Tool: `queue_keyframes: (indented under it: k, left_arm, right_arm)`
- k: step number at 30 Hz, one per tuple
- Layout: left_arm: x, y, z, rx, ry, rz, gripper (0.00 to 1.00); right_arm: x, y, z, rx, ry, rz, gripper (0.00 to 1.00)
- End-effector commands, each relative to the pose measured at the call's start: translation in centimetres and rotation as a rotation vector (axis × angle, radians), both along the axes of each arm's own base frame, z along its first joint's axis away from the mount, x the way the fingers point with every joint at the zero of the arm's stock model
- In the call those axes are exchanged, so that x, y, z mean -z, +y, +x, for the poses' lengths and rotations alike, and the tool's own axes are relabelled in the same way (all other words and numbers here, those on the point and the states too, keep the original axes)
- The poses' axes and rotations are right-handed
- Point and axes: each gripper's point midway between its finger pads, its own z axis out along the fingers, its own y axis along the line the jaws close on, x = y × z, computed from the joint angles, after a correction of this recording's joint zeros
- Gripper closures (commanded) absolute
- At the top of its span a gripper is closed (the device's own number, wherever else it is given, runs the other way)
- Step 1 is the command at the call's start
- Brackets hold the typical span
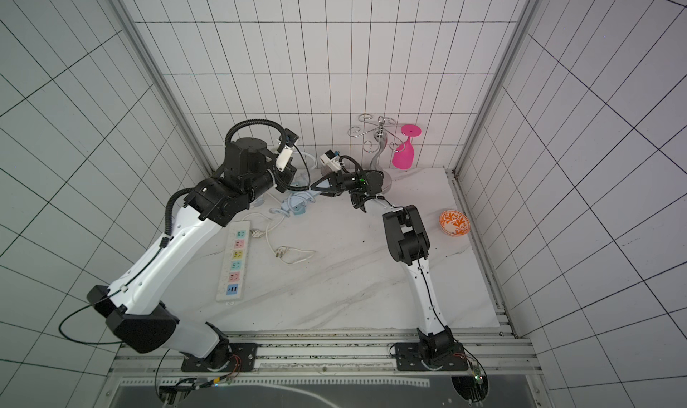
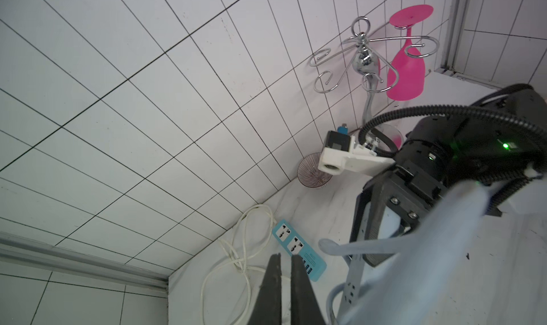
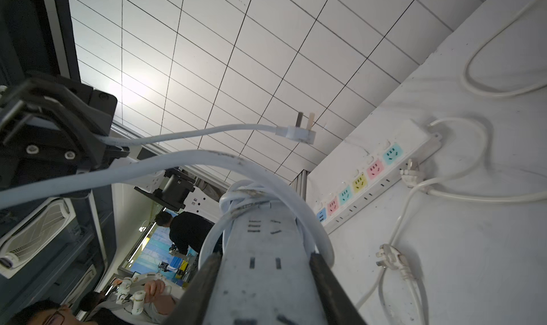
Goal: Wrap the cord around the power strip
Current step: Wrap the power cord around the power strip.
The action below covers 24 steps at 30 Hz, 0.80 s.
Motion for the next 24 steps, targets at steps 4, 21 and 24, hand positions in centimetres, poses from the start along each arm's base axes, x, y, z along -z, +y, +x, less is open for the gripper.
queue_keyframes:
  k: [4, 21, 24]
  left_arm:
    - [0.4, -3.0, -3.1, 0.049, -0.027, 0.031, 1.00]
    - [4.0, -5.8, -4.8, 0.152, -0.052, -0.094, 1.00]
    - [3.4, -5.9, -4.9, 0.188, -0.086, -0.146, 1.00]
  right_arm:
    - [-8.2, -2.9, 3.9, 0.247, -0.273, 0.150, 1.00]
    - [-31.0, -17.4, -4.4, 0.367, -0.540, 0.804, 1.00]
    - [-32.7, -19.2, -7.9, 0.307, -0.564, 0.902, 1.00]
